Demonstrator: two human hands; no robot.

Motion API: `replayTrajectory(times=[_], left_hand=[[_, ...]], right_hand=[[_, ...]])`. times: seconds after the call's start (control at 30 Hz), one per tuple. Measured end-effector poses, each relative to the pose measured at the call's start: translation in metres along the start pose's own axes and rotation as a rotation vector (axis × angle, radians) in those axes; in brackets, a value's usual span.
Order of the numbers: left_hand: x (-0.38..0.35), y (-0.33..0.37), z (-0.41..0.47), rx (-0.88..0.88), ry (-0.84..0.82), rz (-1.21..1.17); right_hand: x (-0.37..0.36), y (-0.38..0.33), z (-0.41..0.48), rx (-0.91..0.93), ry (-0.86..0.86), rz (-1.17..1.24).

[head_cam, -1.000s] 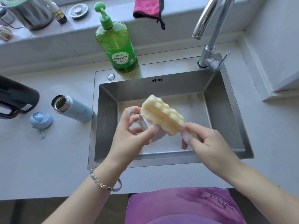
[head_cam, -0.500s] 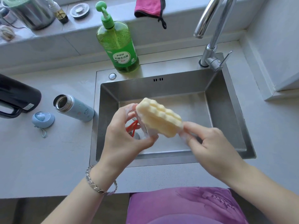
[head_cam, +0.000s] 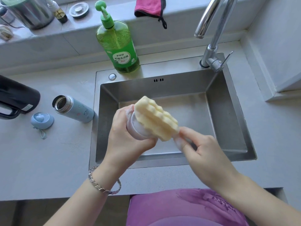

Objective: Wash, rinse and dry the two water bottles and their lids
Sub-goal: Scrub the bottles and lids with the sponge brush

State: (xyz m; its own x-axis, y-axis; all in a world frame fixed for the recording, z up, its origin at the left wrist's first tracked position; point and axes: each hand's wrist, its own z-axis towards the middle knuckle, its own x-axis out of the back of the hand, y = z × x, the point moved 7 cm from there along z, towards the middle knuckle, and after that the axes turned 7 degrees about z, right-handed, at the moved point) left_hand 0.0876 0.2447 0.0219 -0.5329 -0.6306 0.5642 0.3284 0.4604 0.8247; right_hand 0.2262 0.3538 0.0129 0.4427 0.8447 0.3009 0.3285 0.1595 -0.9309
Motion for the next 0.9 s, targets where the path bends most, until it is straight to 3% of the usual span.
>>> replayTrajectory(times=[0.37, 0.5, 0.63, 0.77, 0.9], left_hand=[[-0.001, 0.012, 0.003, -0.080, -0.011, 0.025], [0.001, 0.006, 0.005, 0.003, 0.006, -0.022], [-0.002, 0.007, 0.002, -0.027, -0.031, -0.005], [-0.003, -0.002, 0.004, 0.012, -0.056, -0.003], [-0.002, -0.015, 0.001, 0.095, -0.081, -0.004]], right_hand=[[0.011, 0.005, 0.010, -0.014, 0.109, -0.017], [-0.005, -0.011, -0.005, 0.103, 0.042, -0.109], [0.009, 0.010, 0.008, 0.002, 0.126, -0.079], [-0.003, -0.002, -0.004, 0.067, 0.035, -0.061], [0.022, 0.031, 0.011, -0.123, 0.065, -0.107]])
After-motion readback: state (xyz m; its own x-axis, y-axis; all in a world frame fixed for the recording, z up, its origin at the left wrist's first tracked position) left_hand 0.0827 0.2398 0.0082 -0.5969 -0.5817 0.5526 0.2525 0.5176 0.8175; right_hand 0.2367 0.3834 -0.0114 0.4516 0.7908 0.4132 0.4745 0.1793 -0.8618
